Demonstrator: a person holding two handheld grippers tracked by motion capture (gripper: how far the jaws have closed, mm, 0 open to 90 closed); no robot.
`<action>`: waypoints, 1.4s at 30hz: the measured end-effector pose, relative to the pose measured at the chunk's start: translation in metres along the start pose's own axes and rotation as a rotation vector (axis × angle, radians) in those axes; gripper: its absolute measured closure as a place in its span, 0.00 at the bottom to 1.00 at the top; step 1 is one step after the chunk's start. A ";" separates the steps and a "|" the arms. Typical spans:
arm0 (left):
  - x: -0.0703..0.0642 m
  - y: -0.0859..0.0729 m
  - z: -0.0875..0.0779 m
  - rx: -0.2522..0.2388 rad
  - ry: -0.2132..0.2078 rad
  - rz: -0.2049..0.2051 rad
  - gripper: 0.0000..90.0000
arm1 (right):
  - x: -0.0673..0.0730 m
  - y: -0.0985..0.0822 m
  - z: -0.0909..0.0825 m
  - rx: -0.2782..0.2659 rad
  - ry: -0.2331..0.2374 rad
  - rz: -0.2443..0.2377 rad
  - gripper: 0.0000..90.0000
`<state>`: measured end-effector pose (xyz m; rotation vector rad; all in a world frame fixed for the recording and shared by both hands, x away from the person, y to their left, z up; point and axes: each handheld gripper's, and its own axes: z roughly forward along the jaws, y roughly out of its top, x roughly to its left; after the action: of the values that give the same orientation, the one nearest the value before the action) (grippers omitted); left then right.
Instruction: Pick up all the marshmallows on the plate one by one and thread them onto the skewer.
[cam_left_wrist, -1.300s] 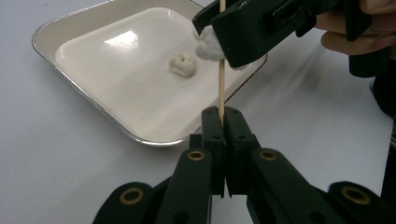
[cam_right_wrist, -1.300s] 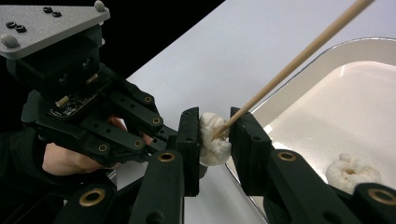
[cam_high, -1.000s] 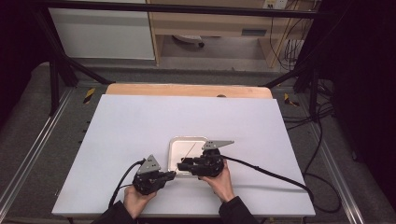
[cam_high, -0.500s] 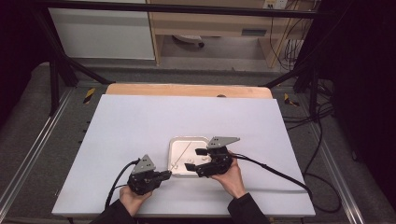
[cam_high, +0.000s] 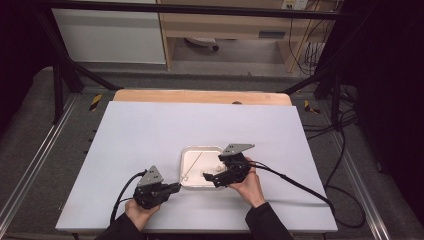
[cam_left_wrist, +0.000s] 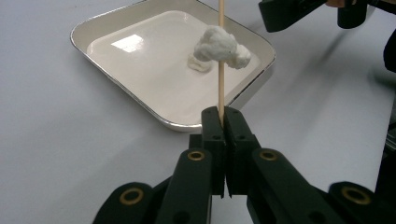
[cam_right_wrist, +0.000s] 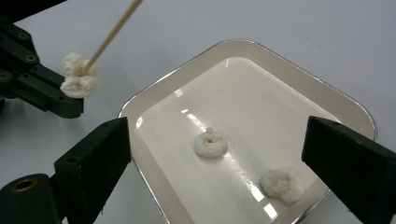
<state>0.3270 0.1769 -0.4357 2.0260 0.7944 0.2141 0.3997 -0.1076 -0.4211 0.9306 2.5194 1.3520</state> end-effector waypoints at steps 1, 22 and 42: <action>0.000 0.000 0.000 0.000 -0.001 0.000 0.98 | -0.001 0.000 0.001 0.003 -0.004 0.003 0.10; 0.001 0.000 -0.001 0.000 -0.005 0.001 0.98 | 0.002 0.001 0.038 0.100 -0.005 -0.092 0.43; 0.001 0.000 0.001 0.002 -0.007 0.001 0.98 | 0.005 -0.005 0.044 0.122 -0.010 -0.178 0.73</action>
<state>0.3278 0.1766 -0.4360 2.0281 0.7888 0.2066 0.4105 -0.0760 -0.4501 0.7095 2.6296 1.1509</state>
